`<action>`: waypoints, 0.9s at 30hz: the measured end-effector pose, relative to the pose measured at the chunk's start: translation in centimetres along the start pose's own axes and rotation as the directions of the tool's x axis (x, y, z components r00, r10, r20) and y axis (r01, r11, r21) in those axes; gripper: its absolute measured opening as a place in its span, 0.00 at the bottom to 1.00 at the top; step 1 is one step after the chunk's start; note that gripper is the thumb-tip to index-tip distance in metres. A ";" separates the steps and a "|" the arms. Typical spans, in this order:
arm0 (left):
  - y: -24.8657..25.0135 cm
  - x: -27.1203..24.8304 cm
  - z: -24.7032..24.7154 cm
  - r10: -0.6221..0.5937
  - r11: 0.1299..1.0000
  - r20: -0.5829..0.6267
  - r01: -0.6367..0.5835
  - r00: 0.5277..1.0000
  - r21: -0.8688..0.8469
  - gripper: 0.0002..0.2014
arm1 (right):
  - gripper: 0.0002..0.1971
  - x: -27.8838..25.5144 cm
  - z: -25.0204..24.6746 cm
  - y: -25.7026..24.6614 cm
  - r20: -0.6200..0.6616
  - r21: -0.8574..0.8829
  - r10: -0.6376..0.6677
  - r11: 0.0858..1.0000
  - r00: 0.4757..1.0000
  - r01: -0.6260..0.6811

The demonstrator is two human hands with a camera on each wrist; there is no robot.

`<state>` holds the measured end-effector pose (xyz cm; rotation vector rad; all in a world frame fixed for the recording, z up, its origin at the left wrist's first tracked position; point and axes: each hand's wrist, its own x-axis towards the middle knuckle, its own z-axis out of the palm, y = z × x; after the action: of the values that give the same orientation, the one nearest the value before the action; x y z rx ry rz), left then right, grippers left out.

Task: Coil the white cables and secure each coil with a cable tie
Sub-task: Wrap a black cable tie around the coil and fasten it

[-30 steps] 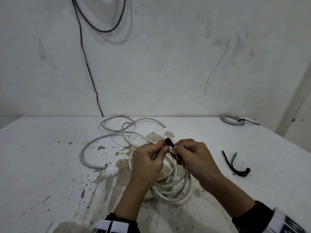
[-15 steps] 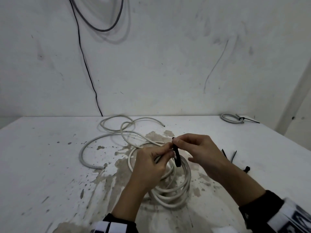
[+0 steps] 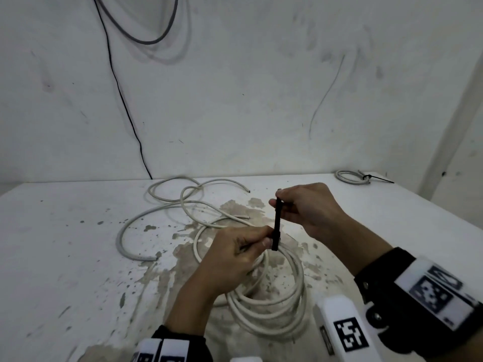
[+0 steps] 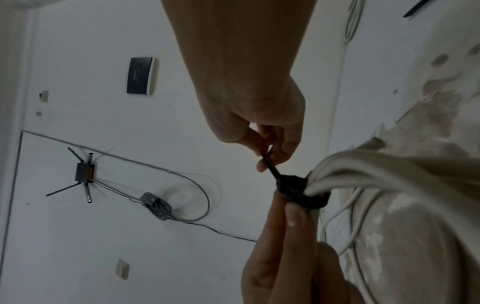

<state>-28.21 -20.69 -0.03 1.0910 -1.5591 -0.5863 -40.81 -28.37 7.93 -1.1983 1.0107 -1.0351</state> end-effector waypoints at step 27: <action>1.7 0.4 -0.9 -0.317 0.948 -0.495 0.277 0.809 -0.155 0.09 | 0.14 -1.4 -0.1 4.7 0.538 -0.650 -0.223 0.505 0.813 0.569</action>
<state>-27.95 -20.12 1.84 1.3180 -0.8973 -0.4999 -40.88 -26.67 3.37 -2.4004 0.8839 -0.6035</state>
